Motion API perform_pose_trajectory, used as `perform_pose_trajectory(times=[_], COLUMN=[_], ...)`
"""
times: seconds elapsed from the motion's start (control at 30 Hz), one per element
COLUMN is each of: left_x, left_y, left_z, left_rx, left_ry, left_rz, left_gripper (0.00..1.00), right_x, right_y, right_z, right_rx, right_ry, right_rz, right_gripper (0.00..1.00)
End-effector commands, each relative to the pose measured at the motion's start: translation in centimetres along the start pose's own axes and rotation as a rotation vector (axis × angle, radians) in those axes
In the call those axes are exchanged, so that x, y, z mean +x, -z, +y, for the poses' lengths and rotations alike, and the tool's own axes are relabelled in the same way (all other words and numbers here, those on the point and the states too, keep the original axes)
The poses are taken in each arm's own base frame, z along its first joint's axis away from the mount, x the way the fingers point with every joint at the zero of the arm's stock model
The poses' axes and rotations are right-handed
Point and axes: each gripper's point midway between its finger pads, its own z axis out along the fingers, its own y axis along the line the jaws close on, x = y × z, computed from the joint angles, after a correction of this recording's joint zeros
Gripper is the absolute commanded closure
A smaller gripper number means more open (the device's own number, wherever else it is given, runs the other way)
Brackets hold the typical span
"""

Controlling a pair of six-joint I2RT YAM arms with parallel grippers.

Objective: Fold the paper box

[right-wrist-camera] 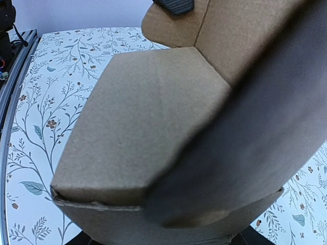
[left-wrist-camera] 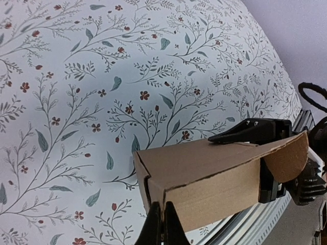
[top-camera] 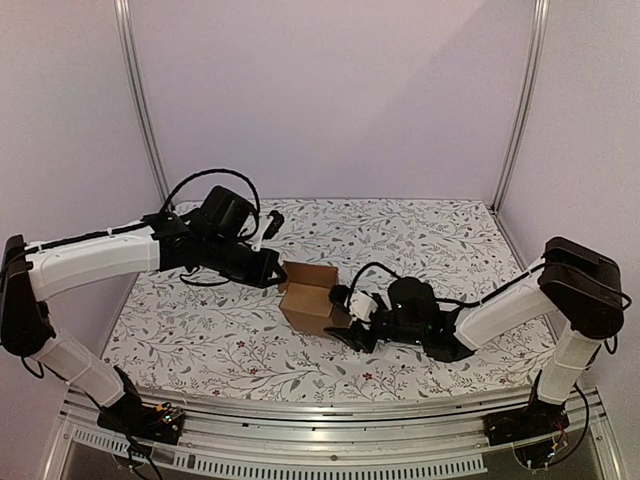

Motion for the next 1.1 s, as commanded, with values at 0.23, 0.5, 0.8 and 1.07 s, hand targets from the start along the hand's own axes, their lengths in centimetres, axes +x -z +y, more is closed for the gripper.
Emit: perform_pose_trajectory(times=[0.23, 0.5, 0.8, 1.07], left_x=[4.8, 6.4, 8.0, 10.1], left_y=[-2.9, -3.9, -4.5, -4.4], left_z=[-3.3, -2.8, -2.6, -1.3], left_rx=[0.095, 0.073, 0.067, 0.032], left_ry=[0.014, 0.046, 0.057, 0.046], left_rz=[0.061, 0.094, 0.134, 0.168], left_gripper=[1.00, 1.00, 1.00, 1.00], right_x=[4.3, 5.6, 7.4, 7.3], right_y=[-0.8, -1.1, -1.2, -1.0], right_z=[-1.6, -1.4, -1.1, -1.1], right_rx=[0.142, 0.157, 0.165, 0.162], right_ry=[-0.146, -0.187, -0.218, -0.217], right_rz=[0.007, 0.008, 0.037, 0.035], right_gripper=[0.66, 0.66, 0.66, 0.66])
